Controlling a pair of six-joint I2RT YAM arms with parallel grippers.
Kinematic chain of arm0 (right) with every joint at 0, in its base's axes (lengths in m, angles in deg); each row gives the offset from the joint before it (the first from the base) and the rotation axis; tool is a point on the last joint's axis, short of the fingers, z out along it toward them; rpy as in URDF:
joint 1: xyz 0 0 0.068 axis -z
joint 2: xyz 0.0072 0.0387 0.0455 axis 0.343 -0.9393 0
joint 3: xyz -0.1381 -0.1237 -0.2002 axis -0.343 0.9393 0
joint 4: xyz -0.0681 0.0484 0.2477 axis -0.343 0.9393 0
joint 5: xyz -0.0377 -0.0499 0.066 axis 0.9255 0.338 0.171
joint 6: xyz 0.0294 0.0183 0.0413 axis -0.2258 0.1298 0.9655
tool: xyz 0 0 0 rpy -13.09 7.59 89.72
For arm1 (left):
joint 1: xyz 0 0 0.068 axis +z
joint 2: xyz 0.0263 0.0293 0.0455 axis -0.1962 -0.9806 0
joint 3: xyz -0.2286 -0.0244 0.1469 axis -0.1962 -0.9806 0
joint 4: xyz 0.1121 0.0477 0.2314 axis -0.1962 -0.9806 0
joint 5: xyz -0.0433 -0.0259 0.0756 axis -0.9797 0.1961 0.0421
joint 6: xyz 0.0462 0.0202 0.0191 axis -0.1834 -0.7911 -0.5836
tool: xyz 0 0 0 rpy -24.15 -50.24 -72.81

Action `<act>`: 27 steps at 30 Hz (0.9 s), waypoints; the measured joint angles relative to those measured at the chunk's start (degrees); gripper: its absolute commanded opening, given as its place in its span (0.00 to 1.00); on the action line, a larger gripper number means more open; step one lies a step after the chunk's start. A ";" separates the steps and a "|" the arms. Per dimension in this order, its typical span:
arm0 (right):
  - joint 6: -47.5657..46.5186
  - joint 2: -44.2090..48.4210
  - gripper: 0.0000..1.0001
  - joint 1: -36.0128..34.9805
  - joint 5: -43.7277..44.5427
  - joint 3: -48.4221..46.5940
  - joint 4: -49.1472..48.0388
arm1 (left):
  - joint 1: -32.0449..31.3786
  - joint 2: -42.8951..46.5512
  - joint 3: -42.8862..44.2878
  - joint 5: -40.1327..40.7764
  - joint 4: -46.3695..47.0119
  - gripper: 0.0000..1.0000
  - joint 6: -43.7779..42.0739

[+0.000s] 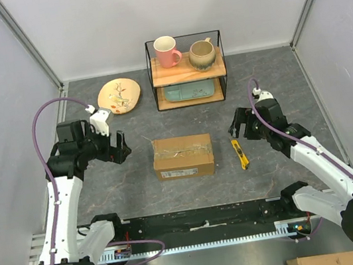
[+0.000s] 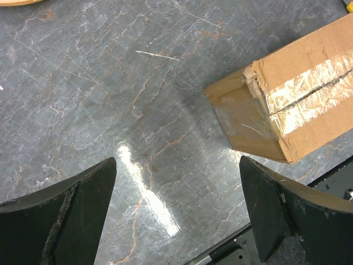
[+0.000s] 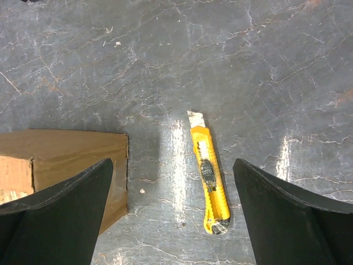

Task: Unpack the express box
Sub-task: Pick up the knife from the center of the board.

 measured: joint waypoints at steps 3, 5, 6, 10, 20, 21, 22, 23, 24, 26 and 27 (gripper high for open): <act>0.02 0.11 0.98 -0.39 0.66 0.61 -0.09 | 0.00 0.00 0.00 -0.02 -0.11 1.00 -0.02; 0.02 0.33 0.98 -1.81 2.08 1.31 -0.22 | 0.00 0.00 0.00 -0.11 -0.28 1.00 -0.04; 0.07 0.46 0.98 -2.73 2.62 1.70 -0.35 | 0.00 0.02 0.00 -0.22 -0.44 1.00 -0.07; 0.63 0.66 0.89 -8.37 6.67 3.93 -0.63 | 0.00 0.00 0.00 -0.31 -1.05 1.00 -0.17; 5.49 -5.60 0.75 -13.38 15.54 9.27 -1.38 | 0.00 -0.44 0.00 -0.72 -2.49 1.00 -0.81; 5.86 -5.92 0.75 -13.68 16.24 9.31 -1.40 | 0.00 -0.44 0.00 -0.74 -2.62 1.00 -0.85; 6.27 -6.21 0.74 -13.97 16.74 9.33 -1.51 | 0.00 -0.44 0.00 -0.74 -2.64 1.00 -0.87; 6.62 -6.40 0.74 -14.25 17.27 9.33 -1.75 | 0.00 -0.44 0.00 -0.74 -2.64 1.00 -0.92; 7.04 -6.71 0.73 -14.67 17.92 9.33 -2.08 | 0.00 -0.44 0.02 -0.76 -2.67 1.00 -1.01; 7.72 -7.48 0.71 -15.30 18.78 9.44 -2.75 | 0.00 -0.44 0.02 -0.79 -2.75 1.00 -1.03; 8.20 -7.89 0.70 -15.69 19.26 9.73 -3.48 | 0.00 -0.44 0.02 -0.81 -2.82 1.00 -1.03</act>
